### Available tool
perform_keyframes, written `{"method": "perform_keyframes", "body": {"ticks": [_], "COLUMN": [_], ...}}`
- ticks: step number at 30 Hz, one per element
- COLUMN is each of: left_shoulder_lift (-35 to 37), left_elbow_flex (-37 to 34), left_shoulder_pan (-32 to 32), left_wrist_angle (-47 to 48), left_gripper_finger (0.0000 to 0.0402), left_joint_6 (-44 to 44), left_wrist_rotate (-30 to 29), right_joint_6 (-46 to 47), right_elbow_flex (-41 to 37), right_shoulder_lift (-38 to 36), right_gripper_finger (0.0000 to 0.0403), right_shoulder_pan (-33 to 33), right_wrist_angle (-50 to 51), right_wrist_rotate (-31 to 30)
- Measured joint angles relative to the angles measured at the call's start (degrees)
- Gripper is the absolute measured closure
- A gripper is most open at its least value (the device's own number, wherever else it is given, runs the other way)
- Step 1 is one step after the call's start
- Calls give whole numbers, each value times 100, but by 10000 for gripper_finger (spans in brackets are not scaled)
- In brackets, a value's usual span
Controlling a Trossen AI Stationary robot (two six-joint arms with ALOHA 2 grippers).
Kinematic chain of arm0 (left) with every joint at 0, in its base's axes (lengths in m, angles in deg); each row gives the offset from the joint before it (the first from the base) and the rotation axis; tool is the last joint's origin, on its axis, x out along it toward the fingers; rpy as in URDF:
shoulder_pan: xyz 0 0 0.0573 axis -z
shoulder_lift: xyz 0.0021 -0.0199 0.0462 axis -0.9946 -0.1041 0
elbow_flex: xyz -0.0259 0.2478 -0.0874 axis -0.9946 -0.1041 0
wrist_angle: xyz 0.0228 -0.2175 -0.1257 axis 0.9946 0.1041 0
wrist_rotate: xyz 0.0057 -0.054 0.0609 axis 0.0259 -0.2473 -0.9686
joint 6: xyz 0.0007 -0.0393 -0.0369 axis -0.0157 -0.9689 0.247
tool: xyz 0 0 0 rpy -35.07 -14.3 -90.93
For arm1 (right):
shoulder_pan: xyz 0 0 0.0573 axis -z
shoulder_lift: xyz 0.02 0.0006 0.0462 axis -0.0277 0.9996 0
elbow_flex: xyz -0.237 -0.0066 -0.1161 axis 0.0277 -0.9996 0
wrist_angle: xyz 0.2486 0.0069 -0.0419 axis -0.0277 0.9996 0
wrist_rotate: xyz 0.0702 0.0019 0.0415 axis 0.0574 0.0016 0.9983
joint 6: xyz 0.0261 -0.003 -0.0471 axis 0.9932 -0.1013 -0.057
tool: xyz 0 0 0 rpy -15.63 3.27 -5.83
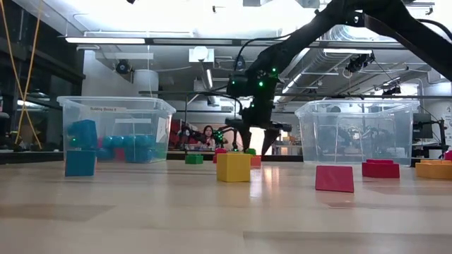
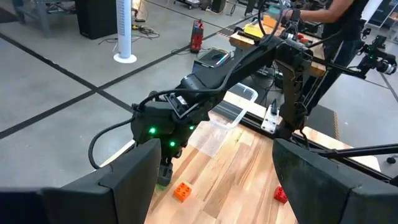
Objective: Sort blocks by size
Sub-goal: Put the large game piece into the left transparent bin
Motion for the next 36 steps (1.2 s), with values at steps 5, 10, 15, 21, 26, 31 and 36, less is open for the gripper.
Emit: {"method": "perform_keyframes", "body": {"ticks": [5, 10, 15, 21, 26, 31, 36], "left_shoulder_lift": [0, 0, 0, 0, 0, 0, 0], "left_elbow_flex": [-2, 0, 0, 0, 0, 0, 0], "left_shoulder_pan": [0, 0, 2, 2, 2, 2, 2], "left_wrist_angle": [4, 7, 7, 75, 153, 238, 290], "left_gripper_finger": [106, 106, 106, 106, 106, 106, 106], "left_joint_6": [34, 39, 13, 9, 9, 96, 101], "left_wrist_rotate": [0, 2, 2, 2, 4, 2, 3], "right_joint_6": [-228, -190, 370, 1099, 1154, 1157, 1328], "right_elbow_flex": [0, 0, 0, -4, -7, -7, -167], "right_shoulder_lift": [-27, -34, -34, -30, -28, -28, -30], "right_gripper_finger": [158, 158, 158, 158, 158, 158, 158], "right_shoulder_pan": [-9, -53, -95, -185, -210, -232, -339], "right_wrist_angle": [425, 644, 653, 684, 642, 773, 728], "right_wrist_rotate": [-9, 101, 265, 266, 216, 517, 278]}}
